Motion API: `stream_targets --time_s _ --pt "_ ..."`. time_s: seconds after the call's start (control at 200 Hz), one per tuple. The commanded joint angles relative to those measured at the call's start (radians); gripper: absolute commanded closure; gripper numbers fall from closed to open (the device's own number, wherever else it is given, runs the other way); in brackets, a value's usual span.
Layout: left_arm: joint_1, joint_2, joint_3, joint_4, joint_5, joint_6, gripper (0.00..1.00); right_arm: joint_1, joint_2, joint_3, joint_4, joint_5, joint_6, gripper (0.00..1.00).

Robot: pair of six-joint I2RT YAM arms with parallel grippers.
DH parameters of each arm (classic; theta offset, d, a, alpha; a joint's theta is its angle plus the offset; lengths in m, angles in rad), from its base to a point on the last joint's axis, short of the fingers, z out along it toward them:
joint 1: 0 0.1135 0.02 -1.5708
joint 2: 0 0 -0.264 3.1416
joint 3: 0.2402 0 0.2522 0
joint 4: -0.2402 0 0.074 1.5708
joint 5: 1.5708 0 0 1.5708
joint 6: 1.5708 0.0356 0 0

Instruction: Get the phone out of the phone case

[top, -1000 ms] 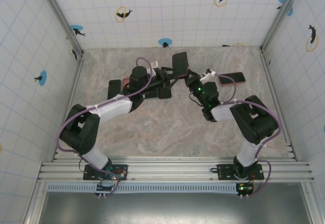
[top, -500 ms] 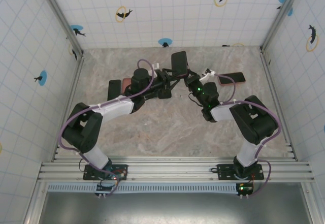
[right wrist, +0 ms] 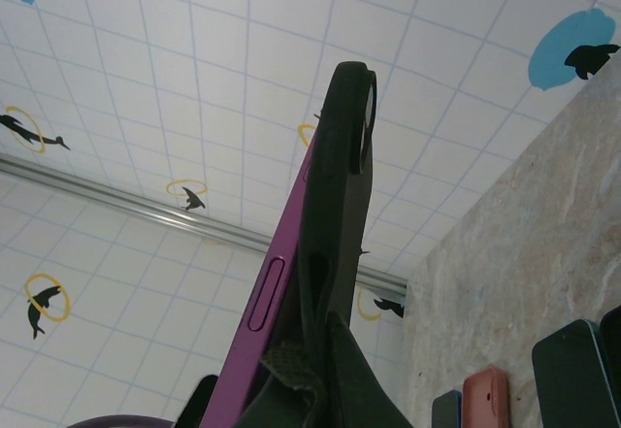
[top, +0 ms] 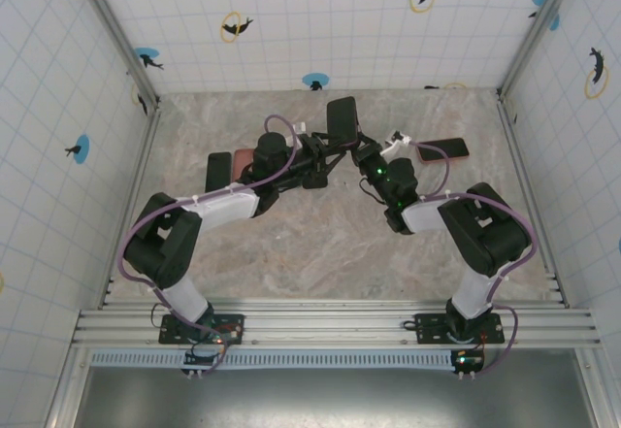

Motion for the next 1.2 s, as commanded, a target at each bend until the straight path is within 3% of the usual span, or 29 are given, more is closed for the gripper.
stream_targets --time_s 0.0,0.34,0.566,0.791,1.191 --pt "0.003 0.007 -0.013 0.095 -0.044 -0.043 0.53 0.011 -0.017 -0.012 0.133 -0.012 -0.028 1.0" --pt "0.009 0.028 -0.039 0.137 -0.056 -0.082 0.54 0.012 -0.015 -0.009 0.16 -0.019 -0.032 1.0" --pt "0.012 0.058 -0.022 0.173 -0.114 -0.124 0.59 0.038 0.0 -0.016 0.196 0.067 0.016 1.0" --pt "0.012 0.06 -0.04 0.213 -0.167 -0.171 0.67 0.051 0.004 -0.034 0.198 0.12 0.046 1.0" --pt "0.021 0.062 0.007 0.191 -0.129 -0.155 0.89 0.062 0.029 -0.009 0.161 0.146 0.069 1.0"
